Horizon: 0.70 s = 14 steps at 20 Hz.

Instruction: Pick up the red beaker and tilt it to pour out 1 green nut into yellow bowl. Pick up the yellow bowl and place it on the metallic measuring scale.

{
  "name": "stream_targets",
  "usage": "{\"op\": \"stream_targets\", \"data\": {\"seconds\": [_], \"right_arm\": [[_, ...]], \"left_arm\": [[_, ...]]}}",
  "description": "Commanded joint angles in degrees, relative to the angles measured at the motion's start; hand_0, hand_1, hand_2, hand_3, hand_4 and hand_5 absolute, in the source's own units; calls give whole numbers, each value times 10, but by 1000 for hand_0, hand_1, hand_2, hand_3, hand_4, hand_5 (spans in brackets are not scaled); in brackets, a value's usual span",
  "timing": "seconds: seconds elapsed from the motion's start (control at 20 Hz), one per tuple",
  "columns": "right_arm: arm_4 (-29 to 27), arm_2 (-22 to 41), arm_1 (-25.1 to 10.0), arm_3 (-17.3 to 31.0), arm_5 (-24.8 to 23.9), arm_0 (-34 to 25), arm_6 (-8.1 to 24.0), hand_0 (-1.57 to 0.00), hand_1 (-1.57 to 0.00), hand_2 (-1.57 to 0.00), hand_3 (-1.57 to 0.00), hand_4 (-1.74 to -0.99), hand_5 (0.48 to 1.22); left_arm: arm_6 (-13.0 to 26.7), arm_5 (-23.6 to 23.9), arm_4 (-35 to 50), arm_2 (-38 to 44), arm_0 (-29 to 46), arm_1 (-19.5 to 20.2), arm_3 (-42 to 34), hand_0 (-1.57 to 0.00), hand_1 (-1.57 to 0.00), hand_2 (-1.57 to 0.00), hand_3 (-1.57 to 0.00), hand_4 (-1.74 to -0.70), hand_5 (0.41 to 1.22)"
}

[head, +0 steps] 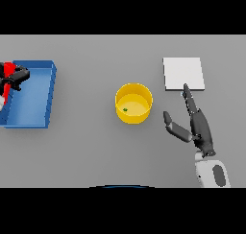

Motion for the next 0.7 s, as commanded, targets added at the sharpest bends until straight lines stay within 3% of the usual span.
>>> {"op": "stream_targets", "data": {"seconds": [0.0,0.1,0.25,0.3,0.4,0.65], "right_arm": [[-1,-1,-2,-1,1,0,4,1,1,1,1,-1159,669],[-2,-4,-8,-6,2,5,0,1,1,1,1,-1162,671],[-4,-1,-7,-4,5,0,-2,1,1,1,1,-1147,680],[-6,1,-7,-8,10,7,-9,1,1,1,1,-1145,685],[1,4,-2,-3,4,2,6,1,1,1,1,-1156,690],[10,3,-7,-6,-1,-1,17,1,1,1,1,-1178,679]], "left_arm": [[-22,-25,0,-6,7,8,-6,-1495,-1380,-1311,-1098,-1155,740],[-49,-70,26,0,26,24,-31,-1003,-883,-839,-707,-933,697],[-42,-101,20,-10,22,38,-38,-513,-452,-429,-361,-785,656],[-41,-108,10,-18,22,42,-33,-410,-361,-343,-289,-762,651],[-46,-104,-3,-23,16,28,-11,-262,-231,-219,-185,-741,648],[-55,-79,-29,-27,-8,8,20,-85,-75,-71,-60,-705,653]]}}
